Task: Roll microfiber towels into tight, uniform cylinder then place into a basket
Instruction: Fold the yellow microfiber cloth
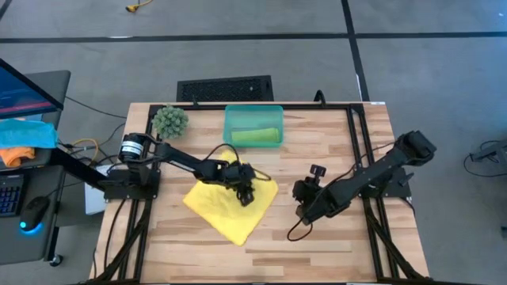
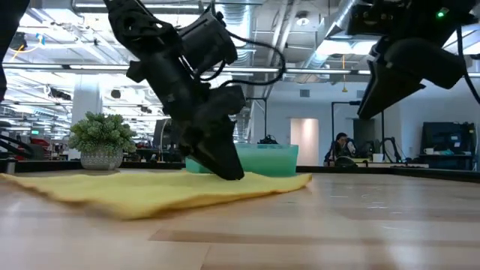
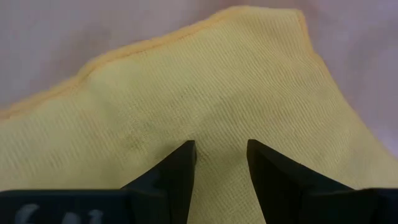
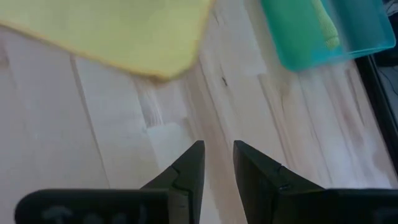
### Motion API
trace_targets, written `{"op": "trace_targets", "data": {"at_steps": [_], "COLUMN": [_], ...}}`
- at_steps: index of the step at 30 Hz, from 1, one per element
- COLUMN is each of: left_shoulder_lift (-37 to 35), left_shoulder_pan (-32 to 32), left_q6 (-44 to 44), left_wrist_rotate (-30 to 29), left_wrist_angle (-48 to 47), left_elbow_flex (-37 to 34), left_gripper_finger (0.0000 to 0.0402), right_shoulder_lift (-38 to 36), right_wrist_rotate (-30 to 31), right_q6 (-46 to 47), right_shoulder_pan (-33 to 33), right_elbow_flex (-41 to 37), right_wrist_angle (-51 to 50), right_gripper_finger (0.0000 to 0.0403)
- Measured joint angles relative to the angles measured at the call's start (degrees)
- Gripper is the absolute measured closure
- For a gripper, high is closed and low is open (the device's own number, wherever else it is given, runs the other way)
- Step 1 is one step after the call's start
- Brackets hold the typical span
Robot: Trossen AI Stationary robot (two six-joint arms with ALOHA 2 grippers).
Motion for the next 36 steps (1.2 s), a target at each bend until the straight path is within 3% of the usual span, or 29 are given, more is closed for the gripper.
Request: {"op": "trace_targets", "data": {"at_steps": [5, 13, 18, 22, 27, 31, 36], "left_shoulder_lift": [0.14, -0.13, -3.69, -7.79, -12.62, -14.17, -14.26], "left_shoulder_pan": [1.11, -0.07, -1.61, -4.34, -9.50, -14.58, -19.67], "left_q6": [-3.93, 5.01, 8.23, 8.31, 2.65, -6.26, -19.58], "left_wrist_rotate": [-9.52, -9.62, -10.60, -15.56, -24.09, -30.73, -32.25], "left_wrist_angle": [-0.57, 0.23, -9.94, -17.31, -27.94, -39.28, -49.23], "left_elbow_flex": [-0.09, 1.68, 5.29, 5.93, 5.98, 5.98, 5.19], "left_gripper_finger": [0.0258, 0.0258, 0.0258, 0.0258, 0.0258, 0.0258, 0.0258], "right_shoulder_lift": [0.00, 0.04, 0.04, 0.09, 0.09, 0.80, 3.19], "right_wrist_rotate": [-0.05, -0.11, -0.27, -0.35, -1.16, -6.99, -12.63], "right_q6": [-0.33, -0.49, -0.47, -0.51, -2.86, -7.04, -12.66], "right_shoulder_pan": [-0.01, 0.06, 0.06, 0.06, 0.06, -0.56, -2.62], "right_elbow_flex": [0.00, 0.02, 0.02, 0.02, 0.02, 0.04, 0.14], "right_wrist_angle": [0.91, 3.16, 5.67, 9.59, 16.76, 25.28, 37.20], "right_gripper_finger": [0.0295, 0.0294, 0.0294, 0.0294, 0.0294, 0.0294, 0.0294]}}
